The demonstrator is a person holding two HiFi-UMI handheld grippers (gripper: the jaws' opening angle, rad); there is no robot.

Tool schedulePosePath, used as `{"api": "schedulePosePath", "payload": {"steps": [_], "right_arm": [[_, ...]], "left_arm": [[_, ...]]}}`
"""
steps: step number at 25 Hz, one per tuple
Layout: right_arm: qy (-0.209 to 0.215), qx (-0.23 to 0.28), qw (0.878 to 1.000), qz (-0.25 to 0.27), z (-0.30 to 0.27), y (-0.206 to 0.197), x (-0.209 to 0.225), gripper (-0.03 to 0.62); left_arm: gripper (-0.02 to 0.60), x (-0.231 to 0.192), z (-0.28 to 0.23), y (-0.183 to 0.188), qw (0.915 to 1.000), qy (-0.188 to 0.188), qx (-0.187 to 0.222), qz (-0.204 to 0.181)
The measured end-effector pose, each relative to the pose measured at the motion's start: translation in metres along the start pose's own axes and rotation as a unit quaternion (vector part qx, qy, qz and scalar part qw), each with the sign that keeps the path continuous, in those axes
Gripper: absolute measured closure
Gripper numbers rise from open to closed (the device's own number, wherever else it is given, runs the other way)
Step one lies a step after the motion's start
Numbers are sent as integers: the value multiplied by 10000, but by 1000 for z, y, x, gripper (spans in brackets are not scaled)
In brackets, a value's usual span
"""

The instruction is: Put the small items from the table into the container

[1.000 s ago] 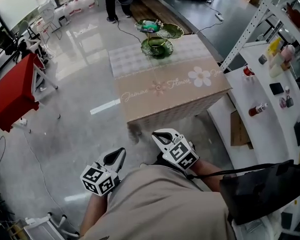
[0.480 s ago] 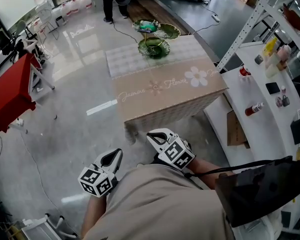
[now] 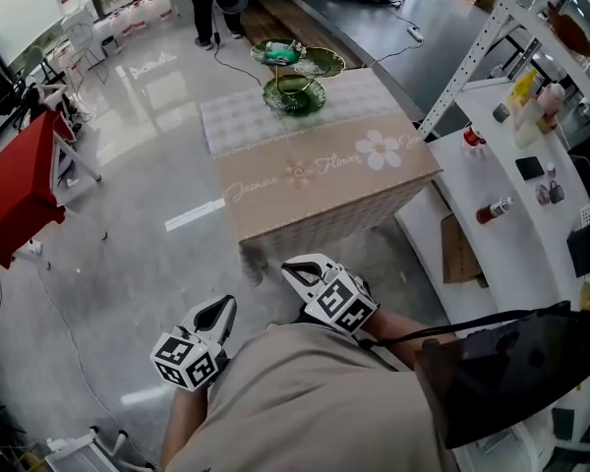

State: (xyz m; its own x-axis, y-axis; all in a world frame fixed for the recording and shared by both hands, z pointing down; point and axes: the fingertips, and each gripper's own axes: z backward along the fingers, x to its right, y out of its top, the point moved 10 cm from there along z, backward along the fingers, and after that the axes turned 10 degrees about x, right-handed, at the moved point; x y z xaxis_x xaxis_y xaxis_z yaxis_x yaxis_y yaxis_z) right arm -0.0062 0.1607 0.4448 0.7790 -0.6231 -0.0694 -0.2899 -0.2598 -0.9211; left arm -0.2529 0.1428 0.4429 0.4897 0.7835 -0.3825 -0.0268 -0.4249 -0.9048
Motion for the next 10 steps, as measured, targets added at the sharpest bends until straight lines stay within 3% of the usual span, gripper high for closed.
{"api": "schedulePosePath", "payload": {"steps": [10], "right_arm": [[-15,-27,10000,15,-2,0,-2,580]], "left_arm": [[574,-2,1,0,10000,-27,-19,12]]}}
